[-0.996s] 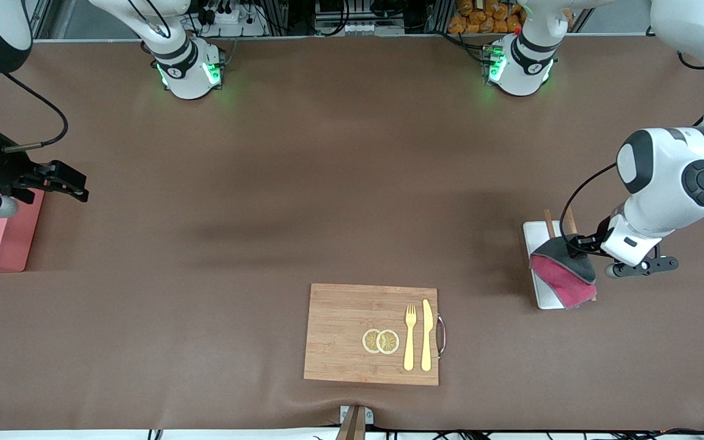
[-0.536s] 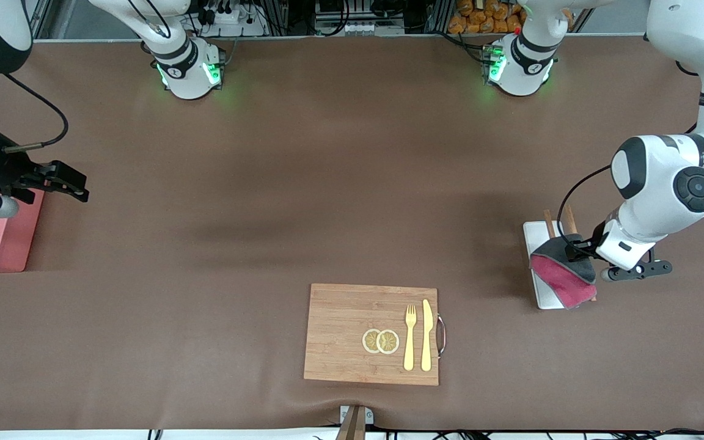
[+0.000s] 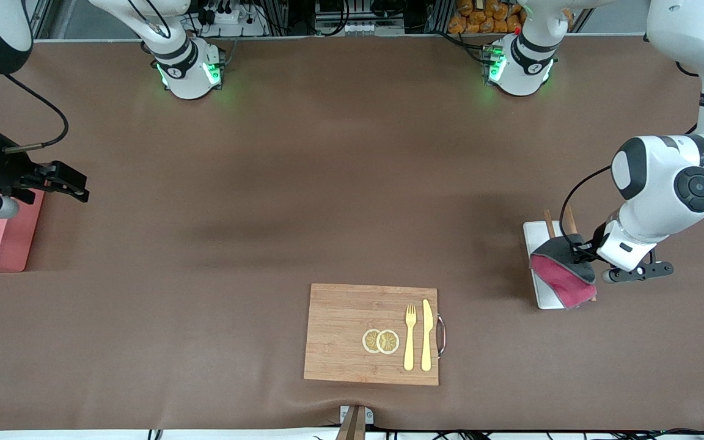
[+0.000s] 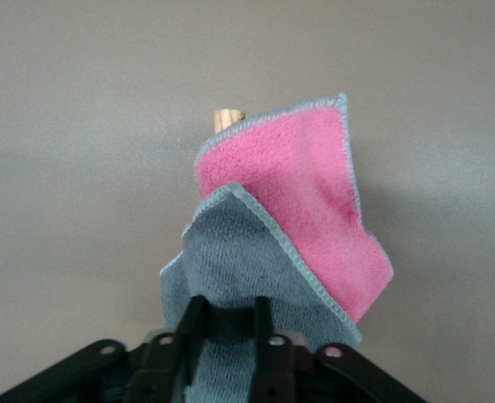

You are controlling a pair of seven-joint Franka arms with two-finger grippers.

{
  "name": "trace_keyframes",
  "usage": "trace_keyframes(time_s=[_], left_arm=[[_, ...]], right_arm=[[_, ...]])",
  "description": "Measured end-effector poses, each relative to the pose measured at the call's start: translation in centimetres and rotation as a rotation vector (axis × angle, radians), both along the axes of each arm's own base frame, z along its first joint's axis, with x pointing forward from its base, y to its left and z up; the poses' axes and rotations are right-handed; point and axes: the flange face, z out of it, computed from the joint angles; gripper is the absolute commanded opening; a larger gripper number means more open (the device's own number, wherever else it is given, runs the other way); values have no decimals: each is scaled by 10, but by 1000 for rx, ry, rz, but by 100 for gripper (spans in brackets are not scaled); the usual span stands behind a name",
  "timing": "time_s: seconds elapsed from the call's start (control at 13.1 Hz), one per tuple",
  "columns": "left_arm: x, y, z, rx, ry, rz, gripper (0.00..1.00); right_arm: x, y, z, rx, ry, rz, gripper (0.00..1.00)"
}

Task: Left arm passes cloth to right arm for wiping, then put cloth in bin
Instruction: 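Close the left gripper on the grey edge of the cloth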

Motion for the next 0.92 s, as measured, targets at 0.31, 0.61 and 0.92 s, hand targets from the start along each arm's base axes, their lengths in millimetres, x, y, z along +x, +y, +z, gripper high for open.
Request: trace_keyframes(time_s=[0.31,0.61,0.92], left_arm=[[0,1,0,0,0,1,0],[1,1,2,1,-3,-3,0],[1,-2,21,1,-13,-18,0]], right_arm=[[0,0,-1,0,2,0,100],[1,-3,-2,0,4,-4,100],[1,-4,-2,0,4,-7,100]])
